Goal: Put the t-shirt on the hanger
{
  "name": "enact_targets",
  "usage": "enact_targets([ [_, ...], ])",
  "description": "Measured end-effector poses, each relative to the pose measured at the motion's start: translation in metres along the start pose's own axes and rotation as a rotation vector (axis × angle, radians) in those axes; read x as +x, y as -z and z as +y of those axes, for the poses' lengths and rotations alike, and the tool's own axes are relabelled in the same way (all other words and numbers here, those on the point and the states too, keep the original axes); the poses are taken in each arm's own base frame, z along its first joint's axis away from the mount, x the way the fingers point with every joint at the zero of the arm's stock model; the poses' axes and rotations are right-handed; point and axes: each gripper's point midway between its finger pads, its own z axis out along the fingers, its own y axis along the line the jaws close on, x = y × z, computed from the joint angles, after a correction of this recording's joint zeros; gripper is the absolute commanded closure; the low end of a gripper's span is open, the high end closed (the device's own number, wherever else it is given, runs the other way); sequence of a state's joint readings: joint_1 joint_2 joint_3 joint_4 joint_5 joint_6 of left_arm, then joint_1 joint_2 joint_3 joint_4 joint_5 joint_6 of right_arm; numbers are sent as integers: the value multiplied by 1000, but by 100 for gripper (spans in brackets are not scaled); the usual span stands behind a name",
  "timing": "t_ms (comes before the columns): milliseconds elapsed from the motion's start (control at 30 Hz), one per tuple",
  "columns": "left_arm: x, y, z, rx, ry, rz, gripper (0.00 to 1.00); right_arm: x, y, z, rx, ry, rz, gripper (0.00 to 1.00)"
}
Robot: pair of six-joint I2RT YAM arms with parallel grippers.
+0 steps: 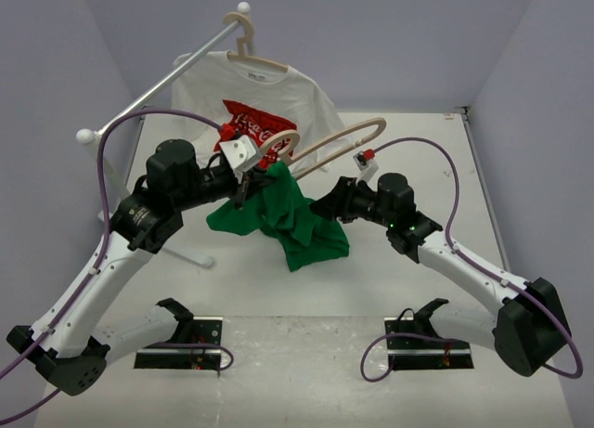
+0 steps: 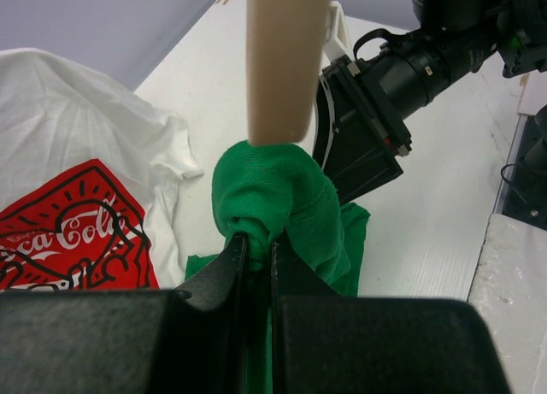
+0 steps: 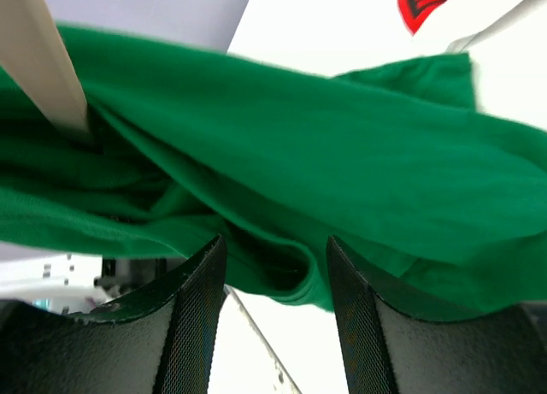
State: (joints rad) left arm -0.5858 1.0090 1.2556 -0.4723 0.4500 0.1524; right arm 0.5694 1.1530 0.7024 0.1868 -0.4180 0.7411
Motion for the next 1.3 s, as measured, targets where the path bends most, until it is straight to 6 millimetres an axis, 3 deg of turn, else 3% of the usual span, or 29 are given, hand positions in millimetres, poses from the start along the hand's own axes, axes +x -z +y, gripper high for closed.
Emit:
enact_targets([
  [200,1,0,0,-1,1,2,100,22,2,-8,-10,-2,61,48],
  [500,1,0,0,-1,2,2,100,33,-11,-23,24,-21,107,52],
  [767,1,0,0,-1,2,2,100,55,-24,-16,9,-18,179,52],
  [933,1,0,0,-2,2,2,100,56,-25,-8,-6,-14,168,53],
  [1133,0,-1,0,-2,2,-3,100,69,-30,10,-16,10,165,78],
  [1300,0,-1,1,-3,2,-3,100,72,-45,-9,55,-21,147,94],
])
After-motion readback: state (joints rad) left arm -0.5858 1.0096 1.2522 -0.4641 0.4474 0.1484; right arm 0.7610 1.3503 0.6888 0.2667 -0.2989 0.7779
